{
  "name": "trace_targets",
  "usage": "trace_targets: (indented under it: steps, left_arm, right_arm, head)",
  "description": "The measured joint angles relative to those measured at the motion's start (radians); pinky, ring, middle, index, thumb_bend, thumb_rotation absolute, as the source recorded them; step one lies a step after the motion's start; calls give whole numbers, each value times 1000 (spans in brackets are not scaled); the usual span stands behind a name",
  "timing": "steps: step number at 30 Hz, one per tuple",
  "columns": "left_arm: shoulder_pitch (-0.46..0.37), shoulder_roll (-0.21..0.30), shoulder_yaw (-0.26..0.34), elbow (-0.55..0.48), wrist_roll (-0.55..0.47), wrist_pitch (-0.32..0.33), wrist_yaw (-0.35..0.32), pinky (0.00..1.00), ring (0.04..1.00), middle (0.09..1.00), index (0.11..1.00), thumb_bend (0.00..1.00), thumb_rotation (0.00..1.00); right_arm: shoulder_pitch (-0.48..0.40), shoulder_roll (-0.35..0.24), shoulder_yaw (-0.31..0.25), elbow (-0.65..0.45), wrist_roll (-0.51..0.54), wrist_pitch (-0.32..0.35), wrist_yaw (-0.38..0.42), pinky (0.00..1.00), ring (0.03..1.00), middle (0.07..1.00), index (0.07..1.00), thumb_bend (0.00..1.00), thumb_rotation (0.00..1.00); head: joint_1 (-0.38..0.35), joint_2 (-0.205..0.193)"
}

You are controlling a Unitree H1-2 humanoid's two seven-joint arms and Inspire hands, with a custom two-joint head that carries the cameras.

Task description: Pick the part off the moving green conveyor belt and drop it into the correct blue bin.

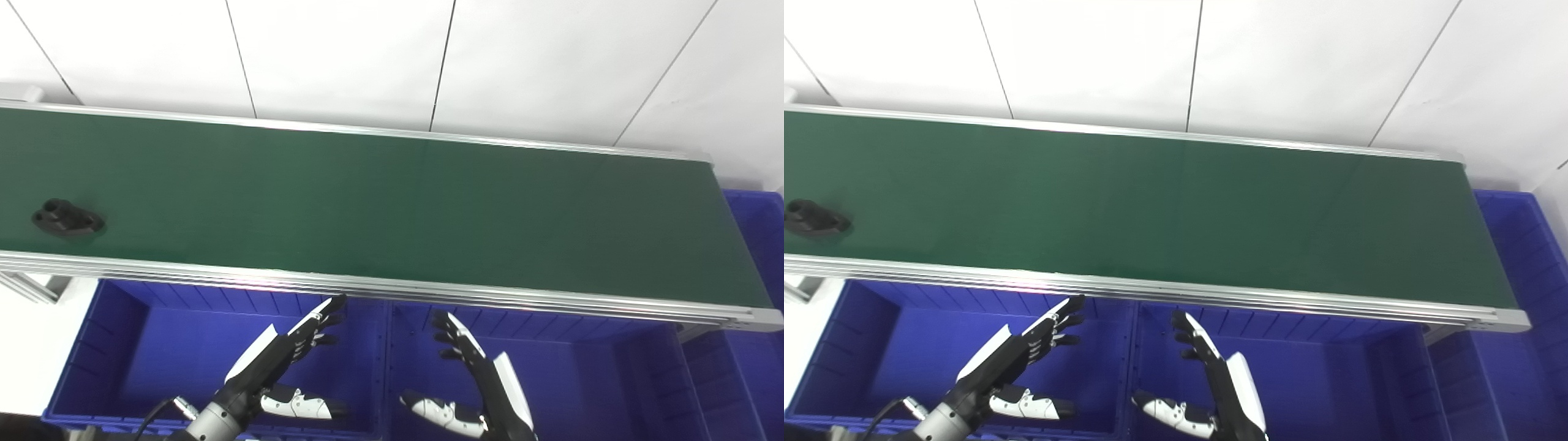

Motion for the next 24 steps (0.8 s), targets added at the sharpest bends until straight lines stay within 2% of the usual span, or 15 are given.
trace_targets:
  steps: [11,15,16,17,18,19,21,23,24]
  left_arm:
    - [-15,-18,2,8,8,-30,19,859,954,996,982,690,382]
    - [-15,-26,-4,8,29,-30,25,849,950,995,972,704,390]
    - [-14,-29,-6,10,34,-31,28,848,950,995,971,705,390]
    - [-15,-34,-8,15,42,-34,31,846,948,995,968,708,390]
    - [-15,-39,-10,24,45,-37,35,844,949,997,965,712,390]
    - [-15,-45,-13,37,49,-40,38,840,946,994,961,715,388]
    - [-16,-56,-20,61,53,-49,39,836,940,982,945,716,350]
    - [-20,-63,-26,79,54,-69,39,837,932,972,934,729,320]
    - [-22,-65,-27,83,55,-74,39,838,931,971,932,731,315]
  right_arm:
    - [6,-7,-19,20,10,-12,-1,755,842,879,912,625,329]
    - [7,-14,-22,20,28,-13,2,763,859,894,922,607,328]
    - [8,-20,-22,22,32,-17,3,763,860,894,923,606,329]
    - [7,-28,-23,28,38,-29,4,761,860,895,924,600,323]
    - [6,-34,-24,37,44,-45,4,761,862,897,926,592,317]
    - [5,-41,-27,49,48,-58,4,761,863,898,927,586,312]
    - [2,-48,-37,71,57,-81,2,747,857,895,924,575,296]
    - [-5,-47,-45,100,64,-110,-2,733,855,896,926,561,302]
    - [-8,-46,-48,111,65,-122,-4,731,854,897,926,558,301]
  head:
    - [18,-12]
    - [136,-58]
    - [136,-58]
    - [217,-98]
    - [228,-106]
    - [273,-130]
    - [281,-136]
    - [339,-179]
    - [342,-183]
